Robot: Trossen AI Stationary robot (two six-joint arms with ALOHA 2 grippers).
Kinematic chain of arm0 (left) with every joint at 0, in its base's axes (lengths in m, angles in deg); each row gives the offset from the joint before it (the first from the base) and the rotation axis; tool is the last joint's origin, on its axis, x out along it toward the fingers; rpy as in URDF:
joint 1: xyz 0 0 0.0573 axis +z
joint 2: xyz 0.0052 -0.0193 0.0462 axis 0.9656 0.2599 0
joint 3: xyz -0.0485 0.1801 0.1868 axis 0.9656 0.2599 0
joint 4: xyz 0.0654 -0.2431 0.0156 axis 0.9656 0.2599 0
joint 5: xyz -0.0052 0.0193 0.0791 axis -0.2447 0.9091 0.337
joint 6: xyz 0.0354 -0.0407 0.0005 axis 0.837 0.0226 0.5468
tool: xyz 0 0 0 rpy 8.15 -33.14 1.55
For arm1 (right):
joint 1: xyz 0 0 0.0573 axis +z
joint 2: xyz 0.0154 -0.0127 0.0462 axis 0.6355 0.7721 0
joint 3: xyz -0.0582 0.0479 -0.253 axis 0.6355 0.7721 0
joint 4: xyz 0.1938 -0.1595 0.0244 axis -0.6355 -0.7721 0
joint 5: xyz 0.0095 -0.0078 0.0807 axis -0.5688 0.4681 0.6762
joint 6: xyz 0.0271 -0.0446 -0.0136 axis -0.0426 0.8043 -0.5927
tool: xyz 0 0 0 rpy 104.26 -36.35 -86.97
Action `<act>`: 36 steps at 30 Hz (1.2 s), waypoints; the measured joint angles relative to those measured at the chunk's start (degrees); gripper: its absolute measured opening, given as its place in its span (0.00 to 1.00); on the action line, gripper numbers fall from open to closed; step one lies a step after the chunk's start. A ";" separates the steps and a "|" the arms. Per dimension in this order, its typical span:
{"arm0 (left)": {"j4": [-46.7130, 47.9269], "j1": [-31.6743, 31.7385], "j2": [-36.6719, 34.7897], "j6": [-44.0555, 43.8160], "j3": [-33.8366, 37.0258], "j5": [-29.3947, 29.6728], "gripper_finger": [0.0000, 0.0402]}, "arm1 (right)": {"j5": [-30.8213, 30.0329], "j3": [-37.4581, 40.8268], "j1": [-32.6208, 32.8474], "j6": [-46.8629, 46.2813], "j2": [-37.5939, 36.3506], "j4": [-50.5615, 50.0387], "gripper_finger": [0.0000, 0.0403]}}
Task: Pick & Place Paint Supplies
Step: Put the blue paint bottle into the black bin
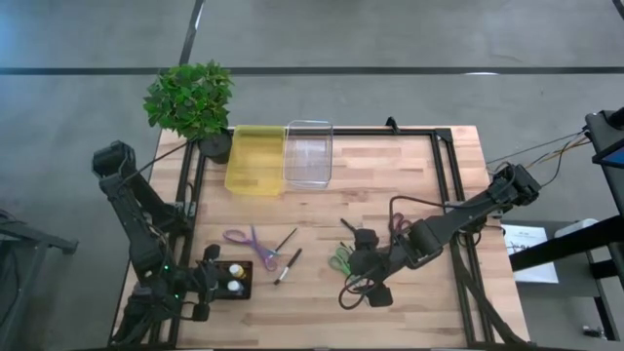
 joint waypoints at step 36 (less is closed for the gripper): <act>-12.83 0.00 0.04 0.63 10.51 -0.65 0.29 | 0.11 0.00 -0.04 -0.17 0.00 0.06 0.85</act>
